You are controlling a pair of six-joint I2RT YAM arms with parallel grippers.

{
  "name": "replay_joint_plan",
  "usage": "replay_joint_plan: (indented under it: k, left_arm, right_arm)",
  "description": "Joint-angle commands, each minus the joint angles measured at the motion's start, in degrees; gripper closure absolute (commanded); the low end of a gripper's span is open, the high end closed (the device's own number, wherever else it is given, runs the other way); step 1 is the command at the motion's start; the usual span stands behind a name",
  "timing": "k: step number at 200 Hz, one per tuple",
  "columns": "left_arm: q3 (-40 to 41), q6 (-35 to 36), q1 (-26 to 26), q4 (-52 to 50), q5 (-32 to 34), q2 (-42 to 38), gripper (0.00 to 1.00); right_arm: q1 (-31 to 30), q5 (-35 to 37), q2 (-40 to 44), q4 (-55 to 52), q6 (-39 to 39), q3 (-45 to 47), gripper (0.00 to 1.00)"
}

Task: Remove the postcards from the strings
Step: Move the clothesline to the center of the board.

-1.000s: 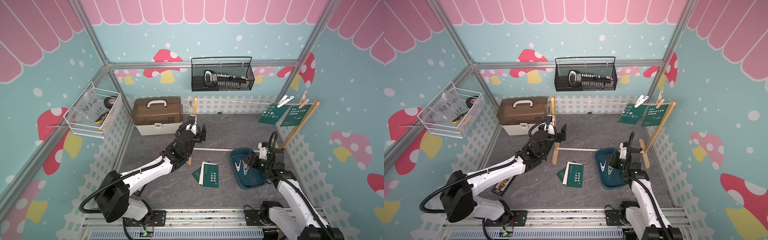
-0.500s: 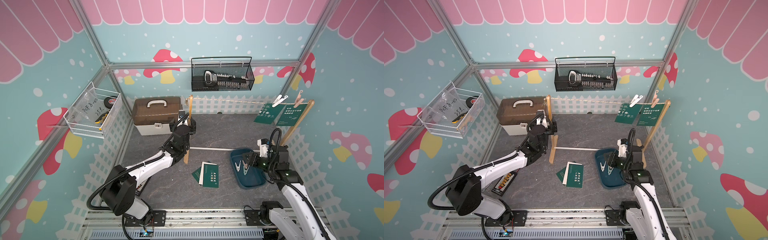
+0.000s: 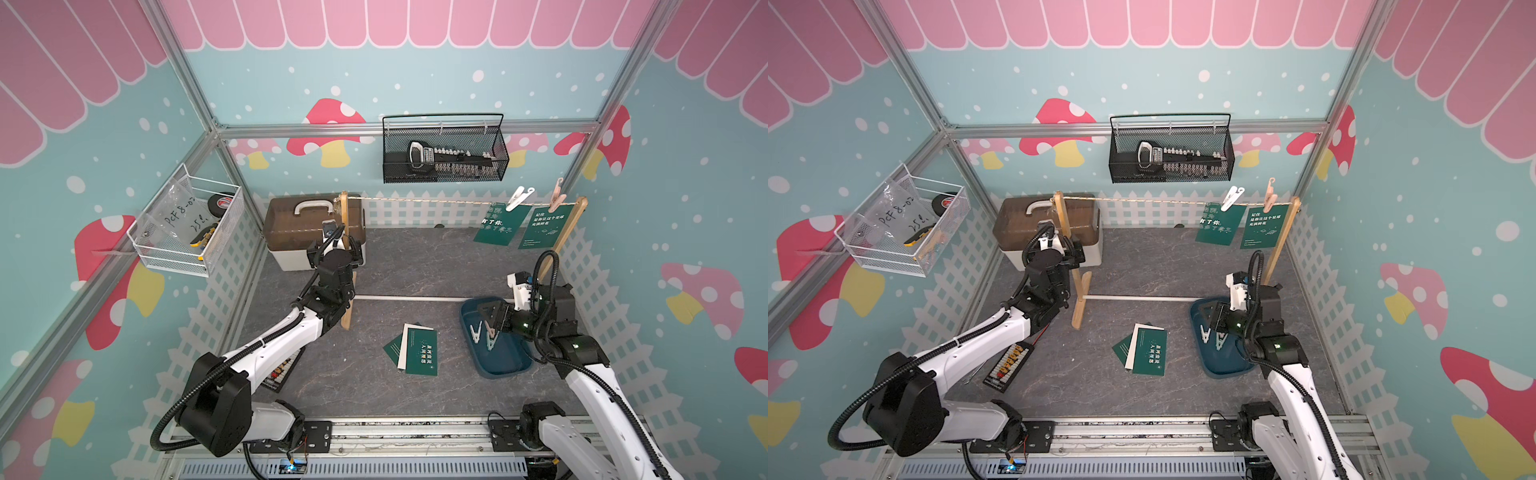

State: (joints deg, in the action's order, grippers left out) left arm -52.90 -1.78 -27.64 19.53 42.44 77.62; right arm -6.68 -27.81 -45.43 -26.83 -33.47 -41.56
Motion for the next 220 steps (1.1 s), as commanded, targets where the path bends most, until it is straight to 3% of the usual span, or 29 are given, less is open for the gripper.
replay_joint_plan:
  k: [1, 111, 136, 167, 220]
  left_arm:
    - [0.72, 0.02, 1.01, -1.58, -2.44, -1.57, 0.08]
    - [-1.98, 0.0, 7.21, -6.01, -1.0, -1.09, 0.08]
    - [-1.5, -0.03, 7.35, -6.32, -2.33, -2.05, 0.08]
    - [-1.05, -0.72, 4.44, -7.52, -6.21, -6.26, 0.08]
    - [0.2, -2.56, -6.88, -10.38, -9.82, -13.66, 0.09]
  right_arm:
    - [-0.46, 0.8, 1.88, -1.15, 1.24, -3.32, 0.56]
    - [-0.5, 3.73, 3.86, -10.61, 14.05, -17.18, 0.52]
    - [-0.49, 9.48, 3.37, -16.82, 20.93, -23.54, 0.5]
    - [-0.51, 12.14, 0.79, -20.63, 26.52, -33.33, 0.5]
    - [-0.32, 9.08, -6.08, -17.74, 32.36, -44.8, 0.5]
